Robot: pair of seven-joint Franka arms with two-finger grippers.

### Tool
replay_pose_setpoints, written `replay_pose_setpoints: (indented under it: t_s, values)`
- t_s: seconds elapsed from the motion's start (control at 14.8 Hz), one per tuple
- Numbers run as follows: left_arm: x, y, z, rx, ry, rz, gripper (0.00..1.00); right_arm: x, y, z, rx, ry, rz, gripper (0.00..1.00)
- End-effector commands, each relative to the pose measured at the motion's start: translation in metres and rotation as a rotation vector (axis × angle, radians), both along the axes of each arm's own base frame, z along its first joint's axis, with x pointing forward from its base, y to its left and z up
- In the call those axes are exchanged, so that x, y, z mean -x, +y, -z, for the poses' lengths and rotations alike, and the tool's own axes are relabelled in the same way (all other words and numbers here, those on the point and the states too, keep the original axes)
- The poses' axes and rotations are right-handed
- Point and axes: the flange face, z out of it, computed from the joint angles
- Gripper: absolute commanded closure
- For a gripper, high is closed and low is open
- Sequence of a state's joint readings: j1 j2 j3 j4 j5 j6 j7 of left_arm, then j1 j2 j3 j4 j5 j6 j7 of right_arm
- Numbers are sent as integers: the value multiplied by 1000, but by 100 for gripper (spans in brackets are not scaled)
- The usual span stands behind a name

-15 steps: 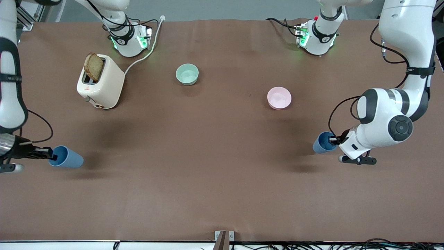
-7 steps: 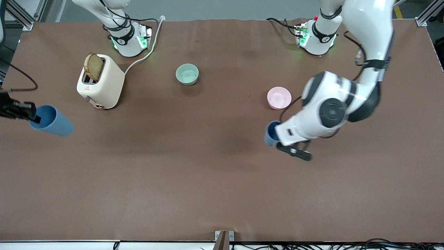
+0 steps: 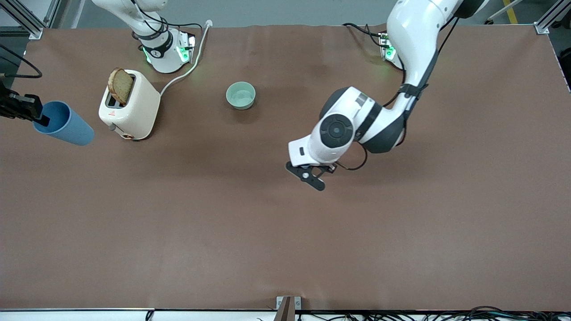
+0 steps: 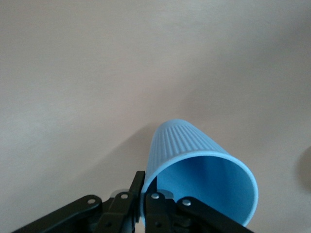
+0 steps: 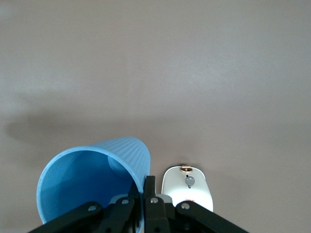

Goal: Stack blue cups with both arms
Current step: 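Carry the blue cup with the left gripper toward the table middle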

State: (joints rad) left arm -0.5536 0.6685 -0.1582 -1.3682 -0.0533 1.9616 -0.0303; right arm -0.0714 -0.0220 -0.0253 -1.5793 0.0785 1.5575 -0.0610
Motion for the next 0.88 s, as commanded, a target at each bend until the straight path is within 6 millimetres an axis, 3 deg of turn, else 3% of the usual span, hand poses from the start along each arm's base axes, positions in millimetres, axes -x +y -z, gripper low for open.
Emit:
replay_pose_setpoints:
  t_s: [0.0,0.07,0.4,0.81]
  values:
    - [-1,-17,20,14,-24,12,99,2,5,-10,32,-15,20,100]
    - [3,-26,30,24,-34,22,99,0,10,-19,38,-19,9,100]
    - [33,-65,51,34,-53,60,99,-2,20,-15,38,13,-13,99]
    - [37,-64,82,-52,-79,111,90,-1,24,-8,39,26,-18,98]
